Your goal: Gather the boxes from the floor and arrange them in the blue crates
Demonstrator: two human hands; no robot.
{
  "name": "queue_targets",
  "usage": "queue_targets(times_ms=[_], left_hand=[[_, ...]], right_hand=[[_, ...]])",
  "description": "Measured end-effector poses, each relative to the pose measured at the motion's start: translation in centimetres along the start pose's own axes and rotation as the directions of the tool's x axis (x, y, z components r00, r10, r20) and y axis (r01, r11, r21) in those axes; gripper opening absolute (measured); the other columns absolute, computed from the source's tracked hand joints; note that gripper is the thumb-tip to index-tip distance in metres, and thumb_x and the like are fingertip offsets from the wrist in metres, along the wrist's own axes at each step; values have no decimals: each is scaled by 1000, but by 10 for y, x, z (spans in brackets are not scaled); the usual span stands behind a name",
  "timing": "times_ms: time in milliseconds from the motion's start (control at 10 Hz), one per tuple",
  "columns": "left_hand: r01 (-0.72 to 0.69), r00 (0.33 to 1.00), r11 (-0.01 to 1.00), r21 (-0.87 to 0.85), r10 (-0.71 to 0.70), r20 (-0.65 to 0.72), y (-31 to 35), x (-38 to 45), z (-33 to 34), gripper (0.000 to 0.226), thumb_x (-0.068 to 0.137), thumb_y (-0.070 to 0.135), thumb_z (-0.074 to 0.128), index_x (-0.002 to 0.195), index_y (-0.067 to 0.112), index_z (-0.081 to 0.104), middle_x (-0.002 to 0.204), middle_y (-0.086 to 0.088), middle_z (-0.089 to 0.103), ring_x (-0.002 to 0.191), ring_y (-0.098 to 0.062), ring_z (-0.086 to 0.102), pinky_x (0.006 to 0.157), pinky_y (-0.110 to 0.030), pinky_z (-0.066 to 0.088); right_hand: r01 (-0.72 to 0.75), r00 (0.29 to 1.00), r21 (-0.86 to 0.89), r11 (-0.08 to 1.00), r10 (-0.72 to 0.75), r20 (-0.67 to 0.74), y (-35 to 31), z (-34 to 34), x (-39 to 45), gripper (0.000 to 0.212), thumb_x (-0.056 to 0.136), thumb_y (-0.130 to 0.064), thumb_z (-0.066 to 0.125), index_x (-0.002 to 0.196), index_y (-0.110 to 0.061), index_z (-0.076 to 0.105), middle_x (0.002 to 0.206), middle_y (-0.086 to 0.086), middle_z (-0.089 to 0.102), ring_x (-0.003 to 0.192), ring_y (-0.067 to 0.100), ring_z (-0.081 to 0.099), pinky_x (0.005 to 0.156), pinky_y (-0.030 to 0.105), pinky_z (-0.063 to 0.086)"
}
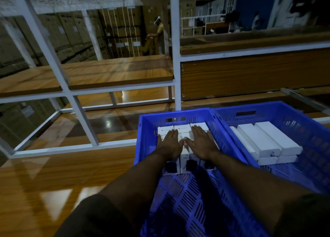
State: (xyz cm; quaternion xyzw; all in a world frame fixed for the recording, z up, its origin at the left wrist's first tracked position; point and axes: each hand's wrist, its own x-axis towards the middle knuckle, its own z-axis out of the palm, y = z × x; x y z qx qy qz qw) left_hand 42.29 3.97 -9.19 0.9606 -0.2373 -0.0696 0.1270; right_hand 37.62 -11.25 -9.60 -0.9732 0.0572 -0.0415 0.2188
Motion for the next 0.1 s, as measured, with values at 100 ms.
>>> queue_targets(times_ms=[100], left_hand=[[-21,981,995,-94,2,-192,-2,-2,-1,69,104,54,28,158,12,20,165,-2,20,154,-17,13,123,-54,3]], right_hand=[[26,976,-34,999,-32,-216,-2,-7,-10,61,100,-47,42,150,-13,34,157,6,35,147,21,27,123,39,14]])
